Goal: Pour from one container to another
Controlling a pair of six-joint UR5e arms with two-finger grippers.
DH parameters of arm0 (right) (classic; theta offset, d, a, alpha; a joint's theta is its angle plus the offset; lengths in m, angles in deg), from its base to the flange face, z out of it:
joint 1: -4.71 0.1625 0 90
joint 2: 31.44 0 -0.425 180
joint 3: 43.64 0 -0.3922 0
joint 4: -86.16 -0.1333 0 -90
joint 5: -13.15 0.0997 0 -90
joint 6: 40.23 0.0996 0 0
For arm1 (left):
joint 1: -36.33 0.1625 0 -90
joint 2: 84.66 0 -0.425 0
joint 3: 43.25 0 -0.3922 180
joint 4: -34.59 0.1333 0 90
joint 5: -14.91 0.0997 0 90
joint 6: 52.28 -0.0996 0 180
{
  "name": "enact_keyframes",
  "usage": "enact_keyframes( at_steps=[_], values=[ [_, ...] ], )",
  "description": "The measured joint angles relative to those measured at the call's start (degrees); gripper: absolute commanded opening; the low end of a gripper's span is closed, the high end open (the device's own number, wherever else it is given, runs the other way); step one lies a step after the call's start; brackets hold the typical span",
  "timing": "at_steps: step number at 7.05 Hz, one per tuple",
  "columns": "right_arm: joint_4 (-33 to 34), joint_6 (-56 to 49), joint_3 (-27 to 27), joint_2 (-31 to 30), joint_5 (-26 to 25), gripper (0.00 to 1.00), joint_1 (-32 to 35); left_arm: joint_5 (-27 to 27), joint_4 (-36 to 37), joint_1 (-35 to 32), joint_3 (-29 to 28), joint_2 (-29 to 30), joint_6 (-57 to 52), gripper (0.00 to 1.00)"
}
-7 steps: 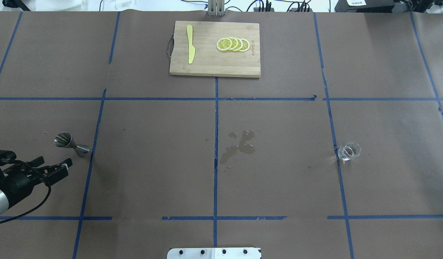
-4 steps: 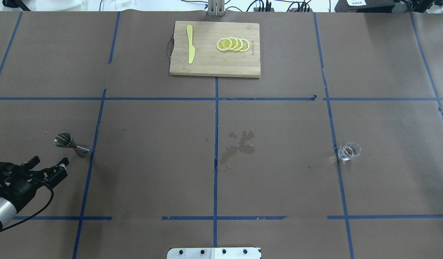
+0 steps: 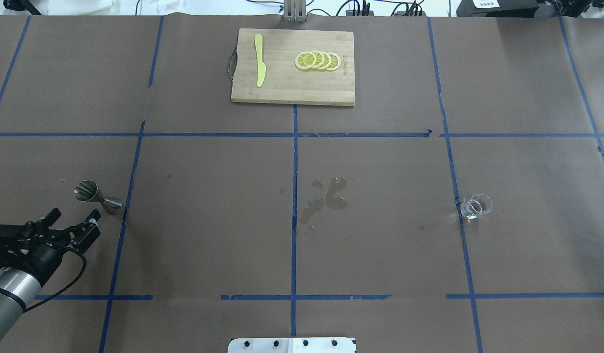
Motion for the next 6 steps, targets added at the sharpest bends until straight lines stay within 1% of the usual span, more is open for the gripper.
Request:
enact_keyframes(
  at_steps=[3,6],
  values=[
    [0.01,0.0,0.13,0.14,-0.06,1.0,0.0,4.17,-0.03,0.84,-2.35,1.29,1.27,0.98],
    [-0.01,-0.08,0.57,0.19,-0.14,1.0,0.0,6.86,0.16,1.21,-5.19,4.38,0.16,0.98]
  ],
)
